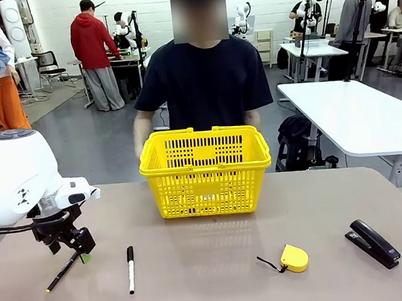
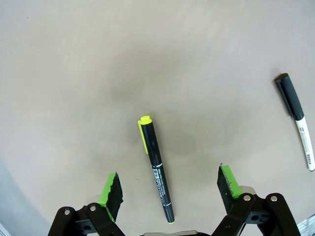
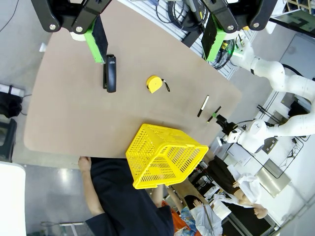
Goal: Place the items the person wants into the basket.
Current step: Pick up the item the person points to and place it in the Market Basket.
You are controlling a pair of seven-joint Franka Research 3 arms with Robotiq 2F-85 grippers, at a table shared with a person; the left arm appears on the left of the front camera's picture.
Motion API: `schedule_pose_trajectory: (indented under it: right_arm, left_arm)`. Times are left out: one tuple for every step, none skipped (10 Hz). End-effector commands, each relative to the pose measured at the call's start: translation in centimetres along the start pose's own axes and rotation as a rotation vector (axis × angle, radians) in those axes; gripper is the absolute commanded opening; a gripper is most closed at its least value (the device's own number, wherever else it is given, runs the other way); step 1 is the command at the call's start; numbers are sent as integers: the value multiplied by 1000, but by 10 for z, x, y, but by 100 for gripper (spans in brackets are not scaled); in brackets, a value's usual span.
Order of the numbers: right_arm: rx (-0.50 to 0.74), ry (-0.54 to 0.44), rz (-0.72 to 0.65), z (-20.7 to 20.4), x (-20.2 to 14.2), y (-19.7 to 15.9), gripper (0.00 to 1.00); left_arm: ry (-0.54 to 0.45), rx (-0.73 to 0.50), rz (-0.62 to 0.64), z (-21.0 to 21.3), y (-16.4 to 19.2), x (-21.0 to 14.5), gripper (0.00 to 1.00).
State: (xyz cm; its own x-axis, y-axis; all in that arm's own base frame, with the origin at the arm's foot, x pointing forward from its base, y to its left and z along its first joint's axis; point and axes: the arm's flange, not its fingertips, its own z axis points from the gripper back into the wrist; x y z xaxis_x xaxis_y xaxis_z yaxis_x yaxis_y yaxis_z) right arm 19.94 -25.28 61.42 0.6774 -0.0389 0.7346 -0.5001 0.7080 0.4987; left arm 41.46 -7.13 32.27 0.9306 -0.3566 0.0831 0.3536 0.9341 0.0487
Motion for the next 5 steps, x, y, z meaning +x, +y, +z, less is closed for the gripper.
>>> schedule_pose_trajectory:
  right_arm:
    - [19, -19, 10, 1, 2, 0, 100]
    - [19, -19, 10, 1, 2, 0, 100]
    - [19, -19, 10, 1, 2, 0, 100]
    - [19, -19, 10, 1, 2, 0, 100]
    - [19, -19, 10, 1, 2, 0, 100]
  left_arm:
    - [-4, 54, 34, -11, -5, -16, 100]
    - [1, 57, 37, -12, -5, -17, 100]
    - [6, 59, 42, -13, -6, -18, 100]
    - [12, 59, 41, -11, -5, -17, 100]
    - [14, 51, 31, -10, -4, -16, 100]
